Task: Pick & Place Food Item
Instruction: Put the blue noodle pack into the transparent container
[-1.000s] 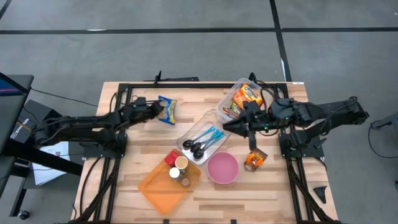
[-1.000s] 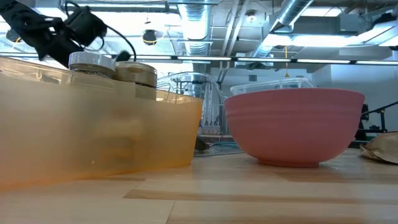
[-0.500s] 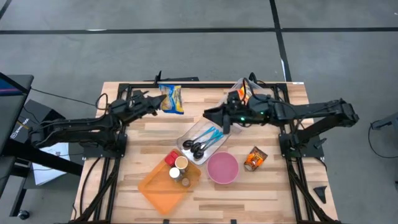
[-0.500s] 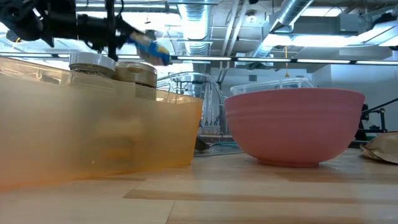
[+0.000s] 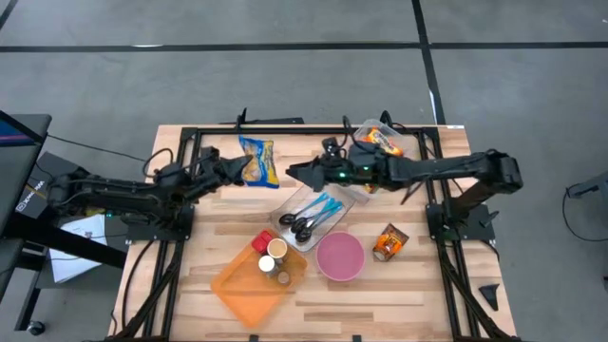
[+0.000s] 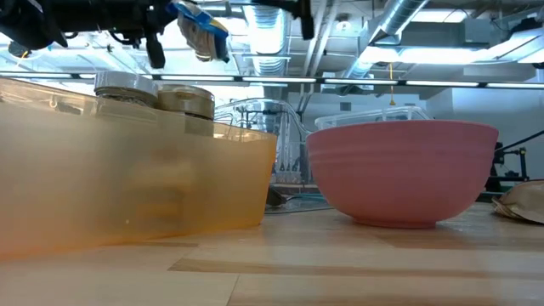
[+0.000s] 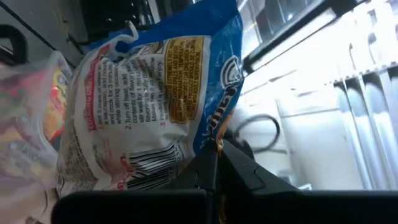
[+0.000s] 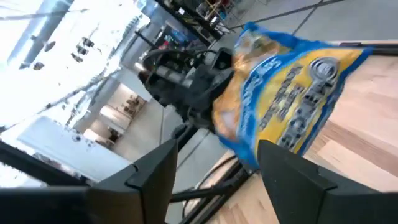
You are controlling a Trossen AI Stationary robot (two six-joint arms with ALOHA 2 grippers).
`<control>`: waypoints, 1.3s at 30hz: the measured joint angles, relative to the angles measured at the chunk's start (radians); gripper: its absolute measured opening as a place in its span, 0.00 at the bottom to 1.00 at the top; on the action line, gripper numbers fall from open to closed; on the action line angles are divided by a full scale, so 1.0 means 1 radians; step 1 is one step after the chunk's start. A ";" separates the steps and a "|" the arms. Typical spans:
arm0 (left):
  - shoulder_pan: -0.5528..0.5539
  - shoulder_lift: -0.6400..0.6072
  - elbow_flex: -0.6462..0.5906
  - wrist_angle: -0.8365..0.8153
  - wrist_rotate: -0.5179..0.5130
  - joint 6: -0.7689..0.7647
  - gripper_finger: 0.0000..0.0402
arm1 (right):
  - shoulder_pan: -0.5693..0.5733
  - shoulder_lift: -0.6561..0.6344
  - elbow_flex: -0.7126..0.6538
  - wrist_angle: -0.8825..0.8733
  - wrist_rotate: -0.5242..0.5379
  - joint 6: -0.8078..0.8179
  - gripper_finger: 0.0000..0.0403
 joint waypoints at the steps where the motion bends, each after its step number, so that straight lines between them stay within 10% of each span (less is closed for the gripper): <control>1: -0.011 0.000 0.000 0.002 -0.002 0.007 0.00 | -0.006 0.017 0.000 0.022 -0.003 0.009 0.54; 39: -0.163 0.160 0.049 0.166 -0.038 0.083 0.00 | -0.079 0.197 0.000 0.156 -0.160 0.129 0.49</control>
